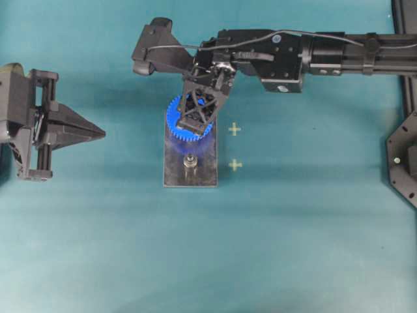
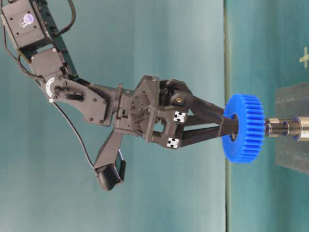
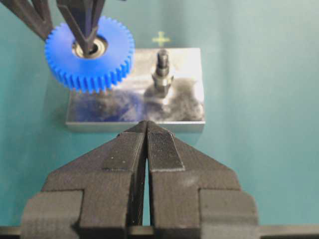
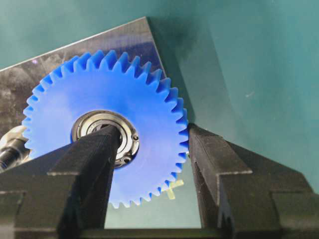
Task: Fit the large gear onto the shaft.
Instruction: 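Align the gear bore with the upper shaft and lower it on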
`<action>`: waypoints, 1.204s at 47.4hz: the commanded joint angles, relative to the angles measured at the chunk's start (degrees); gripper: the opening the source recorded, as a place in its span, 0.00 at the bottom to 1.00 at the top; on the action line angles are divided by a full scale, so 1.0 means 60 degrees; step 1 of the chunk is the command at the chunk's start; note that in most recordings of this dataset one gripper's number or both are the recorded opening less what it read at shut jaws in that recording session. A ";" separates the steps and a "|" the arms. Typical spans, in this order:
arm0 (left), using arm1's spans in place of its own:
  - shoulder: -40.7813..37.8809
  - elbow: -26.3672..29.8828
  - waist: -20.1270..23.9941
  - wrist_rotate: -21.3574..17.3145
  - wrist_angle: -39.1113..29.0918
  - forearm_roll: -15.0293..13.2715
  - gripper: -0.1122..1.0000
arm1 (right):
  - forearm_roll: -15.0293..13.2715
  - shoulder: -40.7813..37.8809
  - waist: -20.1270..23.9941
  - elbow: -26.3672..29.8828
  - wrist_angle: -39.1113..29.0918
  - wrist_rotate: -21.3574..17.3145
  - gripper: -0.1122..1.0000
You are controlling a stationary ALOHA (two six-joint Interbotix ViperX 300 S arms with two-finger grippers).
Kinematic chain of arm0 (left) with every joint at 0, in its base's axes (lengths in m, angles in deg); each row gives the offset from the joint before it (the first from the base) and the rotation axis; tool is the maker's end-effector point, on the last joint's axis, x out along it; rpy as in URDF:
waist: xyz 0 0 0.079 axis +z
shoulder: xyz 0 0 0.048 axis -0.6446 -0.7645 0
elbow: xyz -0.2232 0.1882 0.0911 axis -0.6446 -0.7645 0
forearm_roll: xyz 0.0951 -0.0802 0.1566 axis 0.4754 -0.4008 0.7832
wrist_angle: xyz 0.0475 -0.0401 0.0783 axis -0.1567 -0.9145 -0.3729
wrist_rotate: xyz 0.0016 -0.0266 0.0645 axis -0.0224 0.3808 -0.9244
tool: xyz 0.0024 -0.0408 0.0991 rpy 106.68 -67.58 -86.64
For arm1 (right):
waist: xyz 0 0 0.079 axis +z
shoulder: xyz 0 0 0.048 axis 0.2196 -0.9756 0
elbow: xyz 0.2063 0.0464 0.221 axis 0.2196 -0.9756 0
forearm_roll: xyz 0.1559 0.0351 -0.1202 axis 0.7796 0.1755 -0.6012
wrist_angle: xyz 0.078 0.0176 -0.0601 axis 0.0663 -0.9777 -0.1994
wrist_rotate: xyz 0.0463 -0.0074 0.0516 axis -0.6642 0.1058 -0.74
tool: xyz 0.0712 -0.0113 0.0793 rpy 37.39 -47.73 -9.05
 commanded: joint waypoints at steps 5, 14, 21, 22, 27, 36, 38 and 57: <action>0.0029 0.0059 -0.0015 0.0015 0.0103 0.0029 0.10 | 0.0015 0.0146 0.0044 0.0264 -0.0073 -0.0103 0.54; 0.0029 0.0073 -0.0015 0.0029 0.0117 0.0029 0.10 | 0.0015 0.0103 0.0059 0.0264 -0.0103 -0.0103 0.54; 0.0029 0.0059 0.0000 0.0029 0.0190 0.0029 0.10 | 0.0015 0.0088 0.0059 0.0264 -0.0103 -0.0088 0.54; 0.0029 0.0059 -0.0015 0.0029 0.0205 0.0029 0.10 | 0.0015 0.0088 0.0059 0.0264 -0.0103 -0.0088 0.54; -0.0015 0.0059 -0.0015 0.0029 0.0308 0.0029 0.10 | 0.0015 0.0088 0.0044 0.0278 -0.0103 -0.0059 0.54; -0.0044 0.0059 0.0000 0.0029 0.0425 0.0029 0.10 | 0.0073 0.0103 0.0044 0.0293 -0.0146 -0.0103 0.54; -0.0044 0.0059 0.0000 0.0029 0.0454 0.0029 0.10 | 0.0103 0.0103 0.0044 0.0322 -0.0161 -0.0103 0.54; -0.0278 0.0073 0.0000 0.0029 0.0820 0.0029 0.10 | 0.0088 0.0000 0.0029 0.0454 -0.0396 -0.0117 0.80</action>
